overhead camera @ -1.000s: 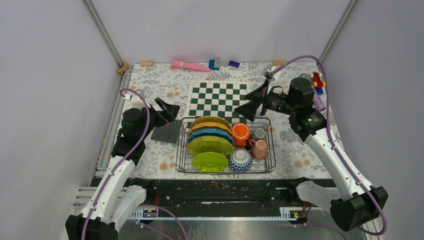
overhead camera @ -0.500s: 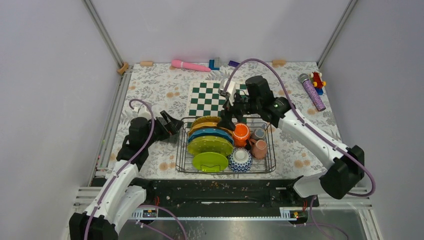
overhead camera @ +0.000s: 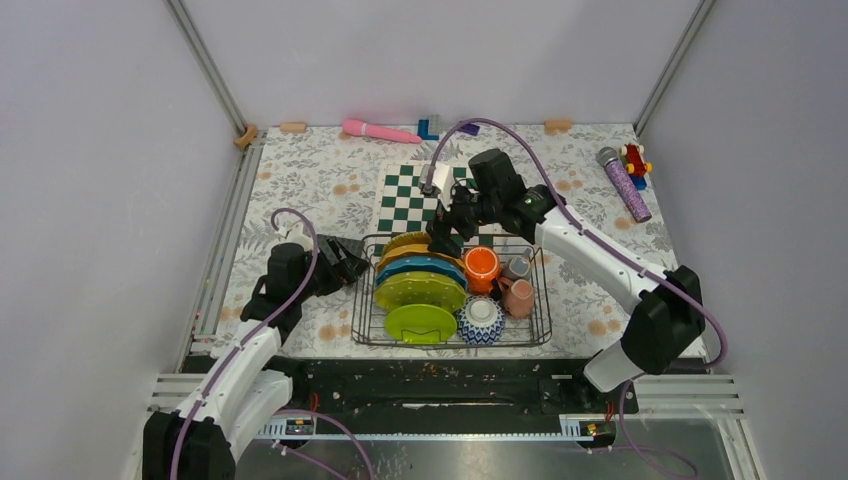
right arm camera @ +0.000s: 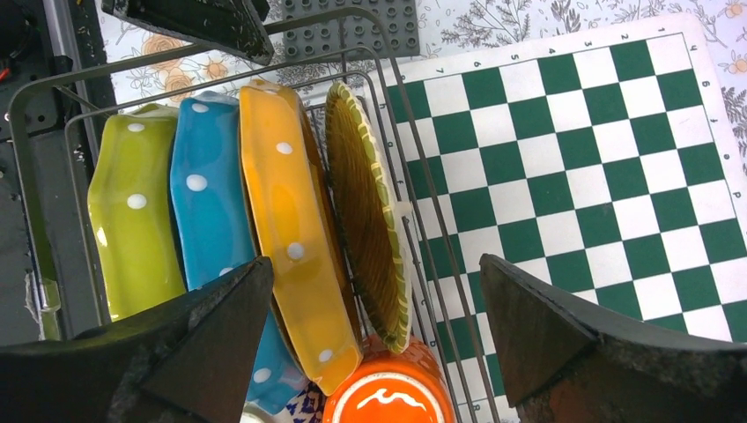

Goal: Unload the mixed dishes from the dish rack
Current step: Pick up the plate from the dish rack.

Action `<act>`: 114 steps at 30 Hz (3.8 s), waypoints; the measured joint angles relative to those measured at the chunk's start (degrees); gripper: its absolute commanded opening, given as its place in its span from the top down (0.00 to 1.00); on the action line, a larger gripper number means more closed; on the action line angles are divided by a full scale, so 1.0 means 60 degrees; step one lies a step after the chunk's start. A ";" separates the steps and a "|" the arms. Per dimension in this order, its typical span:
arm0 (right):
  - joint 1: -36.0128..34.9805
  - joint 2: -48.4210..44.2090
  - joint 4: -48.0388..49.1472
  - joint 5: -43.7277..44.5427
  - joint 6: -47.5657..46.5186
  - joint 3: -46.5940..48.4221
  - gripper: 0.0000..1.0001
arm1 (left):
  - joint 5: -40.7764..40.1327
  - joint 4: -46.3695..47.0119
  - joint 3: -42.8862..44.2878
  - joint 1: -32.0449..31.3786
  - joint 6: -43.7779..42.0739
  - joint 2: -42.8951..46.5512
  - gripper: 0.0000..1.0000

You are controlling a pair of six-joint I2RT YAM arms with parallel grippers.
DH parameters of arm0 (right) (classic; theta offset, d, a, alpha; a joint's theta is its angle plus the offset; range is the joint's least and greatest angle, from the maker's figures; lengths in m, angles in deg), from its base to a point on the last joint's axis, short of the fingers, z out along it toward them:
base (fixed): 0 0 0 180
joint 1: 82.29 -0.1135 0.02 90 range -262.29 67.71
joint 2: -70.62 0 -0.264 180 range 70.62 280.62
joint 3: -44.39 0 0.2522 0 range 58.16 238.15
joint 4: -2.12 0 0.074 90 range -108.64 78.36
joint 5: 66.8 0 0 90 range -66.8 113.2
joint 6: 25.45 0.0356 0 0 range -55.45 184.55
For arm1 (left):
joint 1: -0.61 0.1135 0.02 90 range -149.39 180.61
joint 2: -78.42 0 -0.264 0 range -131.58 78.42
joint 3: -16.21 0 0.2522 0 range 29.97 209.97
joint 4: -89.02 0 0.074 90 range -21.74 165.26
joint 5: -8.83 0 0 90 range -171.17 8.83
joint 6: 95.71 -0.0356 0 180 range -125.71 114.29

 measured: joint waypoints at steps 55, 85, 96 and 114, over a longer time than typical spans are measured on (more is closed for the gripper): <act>-0.0652 0.2943 -0.2393 0.1257 -0.2459 0.2980 0.37 | 0.0688 0.0674 -0.0157 -0.0106 -0.0688 -0.1096 0.49; -0.0448 0.3381 -0.3315 0.0776 -0.3967 0.3595 1.00 | 0.0907 0.0947 -0.0157 -0.0157 -0.0612 -0.1348 0.55; -0.0433 0.0463 -0.1490 0.0951 -0.3854 0.2546 1.00 | 0.0892 0.0933 -0.0157 -0.0157 -0.0466 -0.1348 0.56; 0.2226 -0.4320 0.3042 0.6455 0.5676 -0.2277 1.00 | 0.0889 0.0922 -0.0237 -0.0157 -0.0299 -0.1198 0.56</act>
